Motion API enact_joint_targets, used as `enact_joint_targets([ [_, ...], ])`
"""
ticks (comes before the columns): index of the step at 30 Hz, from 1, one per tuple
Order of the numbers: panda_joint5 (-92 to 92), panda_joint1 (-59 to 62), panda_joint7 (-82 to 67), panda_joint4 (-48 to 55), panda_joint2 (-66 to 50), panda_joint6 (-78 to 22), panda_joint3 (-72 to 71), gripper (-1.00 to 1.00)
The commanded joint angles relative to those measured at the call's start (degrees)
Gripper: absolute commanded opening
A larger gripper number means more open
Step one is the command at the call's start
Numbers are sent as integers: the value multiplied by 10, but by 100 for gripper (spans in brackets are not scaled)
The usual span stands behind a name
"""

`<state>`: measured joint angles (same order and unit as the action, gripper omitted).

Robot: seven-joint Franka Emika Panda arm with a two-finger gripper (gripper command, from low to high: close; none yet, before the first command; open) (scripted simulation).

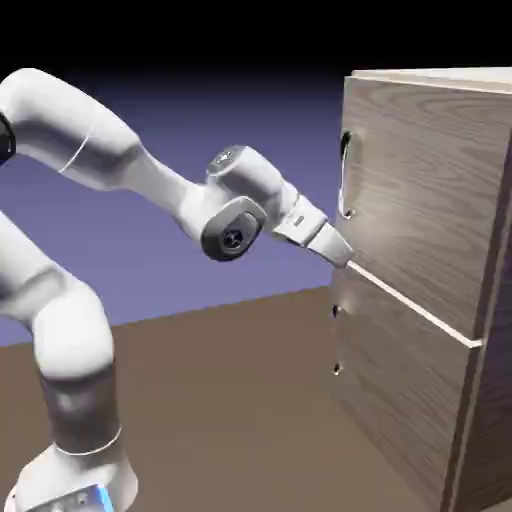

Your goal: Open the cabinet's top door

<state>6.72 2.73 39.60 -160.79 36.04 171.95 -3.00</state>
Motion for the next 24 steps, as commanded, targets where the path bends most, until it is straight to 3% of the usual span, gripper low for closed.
enact_joint_targets([
  [1,25,13,-11,1,13,-8,-11,0],
  [24,598,304,-255,19,301,-183,-267,0],
])
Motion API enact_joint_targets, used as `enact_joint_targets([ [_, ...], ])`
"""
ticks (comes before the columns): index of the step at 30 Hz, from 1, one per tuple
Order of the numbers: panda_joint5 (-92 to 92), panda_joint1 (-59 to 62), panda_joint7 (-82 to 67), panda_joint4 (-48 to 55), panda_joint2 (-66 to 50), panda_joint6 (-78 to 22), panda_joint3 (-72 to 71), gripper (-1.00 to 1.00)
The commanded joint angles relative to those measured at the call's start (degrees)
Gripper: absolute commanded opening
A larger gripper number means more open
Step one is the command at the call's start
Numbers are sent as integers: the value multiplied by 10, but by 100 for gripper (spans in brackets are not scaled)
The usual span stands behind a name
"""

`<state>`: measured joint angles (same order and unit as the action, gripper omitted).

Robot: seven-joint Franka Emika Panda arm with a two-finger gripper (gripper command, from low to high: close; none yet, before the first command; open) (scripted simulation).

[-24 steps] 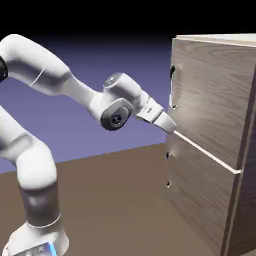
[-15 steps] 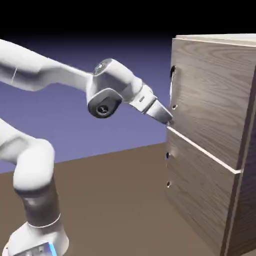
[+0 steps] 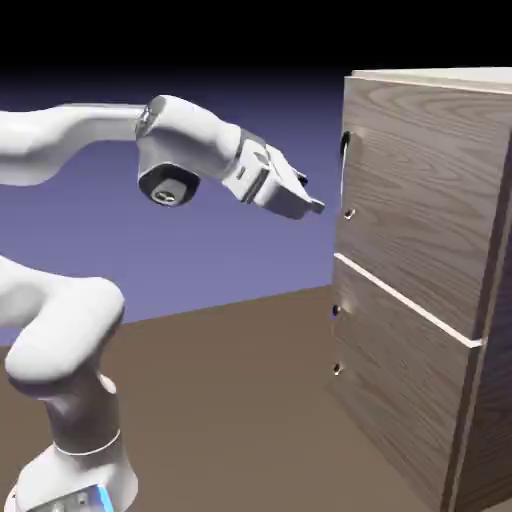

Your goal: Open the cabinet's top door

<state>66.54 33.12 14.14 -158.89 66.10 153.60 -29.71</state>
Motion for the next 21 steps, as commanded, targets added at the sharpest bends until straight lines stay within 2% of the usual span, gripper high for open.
enact_joint_targets([
  [1,25,13,-11,1,13,-8,-11,0],
  [21,523,266,-223,17,263,-161,-234,0],
])
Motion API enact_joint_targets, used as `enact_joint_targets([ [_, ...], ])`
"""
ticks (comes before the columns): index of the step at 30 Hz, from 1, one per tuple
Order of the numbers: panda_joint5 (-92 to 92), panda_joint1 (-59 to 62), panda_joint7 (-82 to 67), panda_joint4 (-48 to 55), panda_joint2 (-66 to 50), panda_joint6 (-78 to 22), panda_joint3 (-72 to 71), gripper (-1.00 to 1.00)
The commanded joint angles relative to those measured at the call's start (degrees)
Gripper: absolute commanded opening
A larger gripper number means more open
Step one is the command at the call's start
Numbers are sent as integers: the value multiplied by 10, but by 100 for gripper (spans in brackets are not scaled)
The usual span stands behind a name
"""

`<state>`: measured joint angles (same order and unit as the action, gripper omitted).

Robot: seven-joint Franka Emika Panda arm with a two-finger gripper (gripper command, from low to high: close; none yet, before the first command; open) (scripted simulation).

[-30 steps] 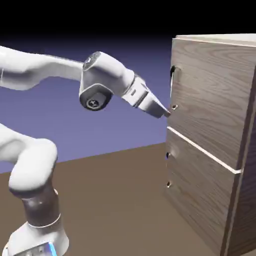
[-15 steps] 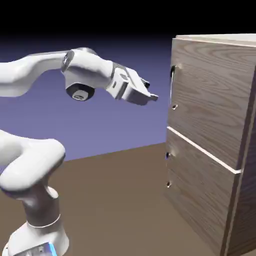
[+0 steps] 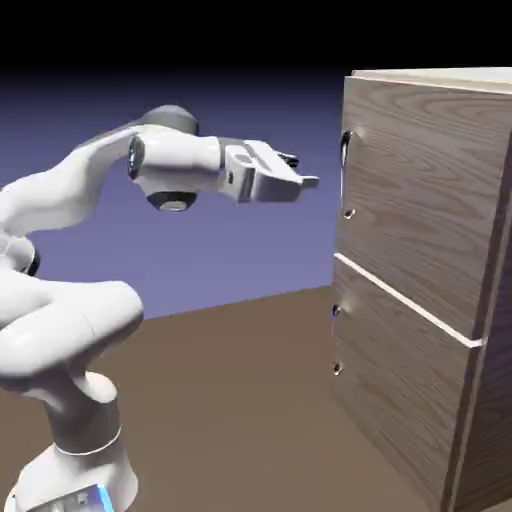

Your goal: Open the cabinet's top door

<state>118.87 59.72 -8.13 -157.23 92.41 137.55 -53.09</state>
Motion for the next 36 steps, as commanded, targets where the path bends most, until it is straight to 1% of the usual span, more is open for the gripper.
enact_joint_targets([
  [1,25,13,-11,1,13,-8,-11,0],
  [7,171,87,-73,5,86,-52,-76,0],
  [8,171,87,-73,5,86,-52,-76,0],
  [13,224,182,-64,76,86,-74,-102,0],
  [14,224,182,-64,76,86,-74,-102,-100],
  [15,224,182,-64,76,86,-74,-102,-100],
  [20,225,140,-126,-19,86,-198,-49,-100],
  [26,191,135,-181,-100,78,-348,33,-100],
  [34,160,219,-203,-152,84,-547,116,-100],
  [36,138,241,-223,-159,65,-597,145,-100],
])
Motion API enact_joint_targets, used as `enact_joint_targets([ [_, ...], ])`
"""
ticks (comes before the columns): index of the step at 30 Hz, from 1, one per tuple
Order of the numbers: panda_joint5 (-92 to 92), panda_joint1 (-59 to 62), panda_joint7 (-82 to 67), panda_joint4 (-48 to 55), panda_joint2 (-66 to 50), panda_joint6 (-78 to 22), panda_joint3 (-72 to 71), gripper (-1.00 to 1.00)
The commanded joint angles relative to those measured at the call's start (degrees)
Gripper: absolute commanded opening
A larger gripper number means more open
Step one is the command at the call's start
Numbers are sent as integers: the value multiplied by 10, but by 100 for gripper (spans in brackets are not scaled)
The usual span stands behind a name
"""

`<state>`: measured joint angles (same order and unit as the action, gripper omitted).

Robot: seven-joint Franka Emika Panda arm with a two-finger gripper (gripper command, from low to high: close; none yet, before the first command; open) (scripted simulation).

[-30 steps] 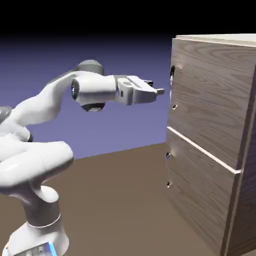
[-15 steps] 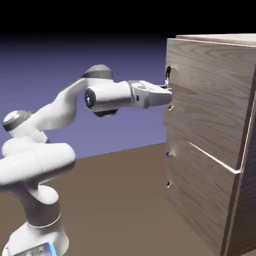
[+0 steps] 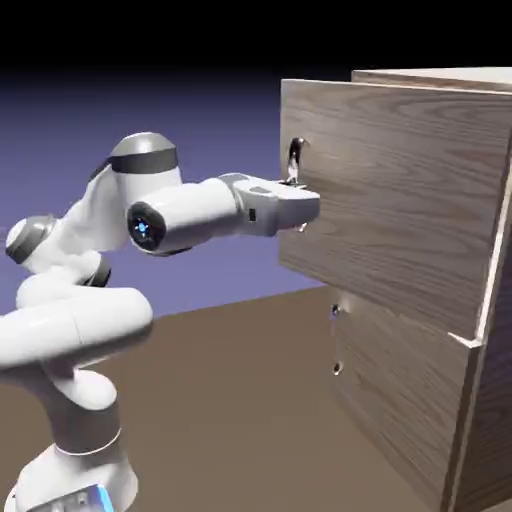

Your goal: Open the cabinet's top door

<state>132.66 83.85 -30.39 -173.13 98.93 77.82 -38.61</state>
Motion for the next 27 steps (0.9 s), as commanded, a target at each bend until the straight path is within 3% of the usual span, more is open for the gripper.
enact_joint_targets([
  [1,-13,12,-11,-2,-12,-24,15,-100],
  [16,-272,222,-246,74,-285,-373,142,-100],
  [27,-502,318,-464,225,-513,-475,113,-100],
])
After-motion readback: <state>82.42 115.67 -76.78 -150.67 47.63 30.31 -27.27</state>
